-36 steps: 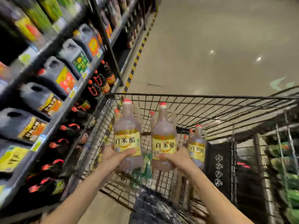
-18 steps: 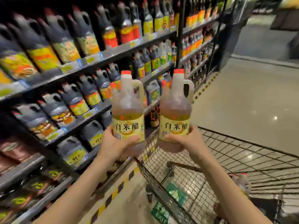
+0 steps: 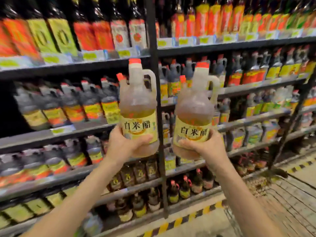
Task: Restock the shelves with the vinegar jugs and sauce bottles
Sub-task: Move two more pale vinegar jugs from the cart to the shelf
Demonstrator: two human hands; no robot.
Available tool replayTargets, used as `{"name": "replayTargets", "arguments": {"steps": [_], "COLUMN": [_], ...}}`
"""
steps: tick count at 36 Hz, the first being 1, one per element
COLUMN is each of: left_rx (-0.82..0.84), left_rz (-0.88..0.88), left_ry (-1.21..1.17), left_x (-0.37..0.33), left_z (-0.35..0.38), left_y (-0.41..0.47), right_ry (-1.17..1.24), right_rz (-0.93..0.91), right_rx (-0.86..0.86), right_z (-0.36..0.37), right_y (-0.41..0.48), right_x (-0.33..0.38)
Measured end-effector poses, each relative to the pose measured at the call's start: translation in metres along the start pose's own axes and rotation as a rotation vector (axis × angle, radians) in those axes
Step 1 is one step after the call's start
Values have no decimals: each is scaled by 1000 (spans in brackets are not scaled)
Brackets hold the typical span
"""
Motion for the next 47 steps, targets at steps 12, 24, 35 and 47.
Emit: {"name": "replayTargets", "arguments": {"steps": [12,24,35,47], "left_rx": [-300,-562,-666,-711], "left_rz": [92,63,85,153], "left_ry": [66,115,160,142], "left_x": [7,24,51,70], "left_z": [-208,-330,-396,-456], "left_y": [-30,-41,22,123], "right_ry": [233,399,488,534], "right_rz": [-126,-165,-210,-252], "right_rx": [266,449,542,561], "right_z": [200,342,454,550], "right_y": [-16,-23,20,84], "right_x": [44,46,23,-2]}}
Point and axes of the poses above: each hand's wrist, its own y-axis towards the middle knuckle, its own z-axis out of the palm, x = y × z, the point moved 2 cm from there along y, towards the middle knuckle, and after that the axes turned 10 degrees about -z, right-handed, at the moved point
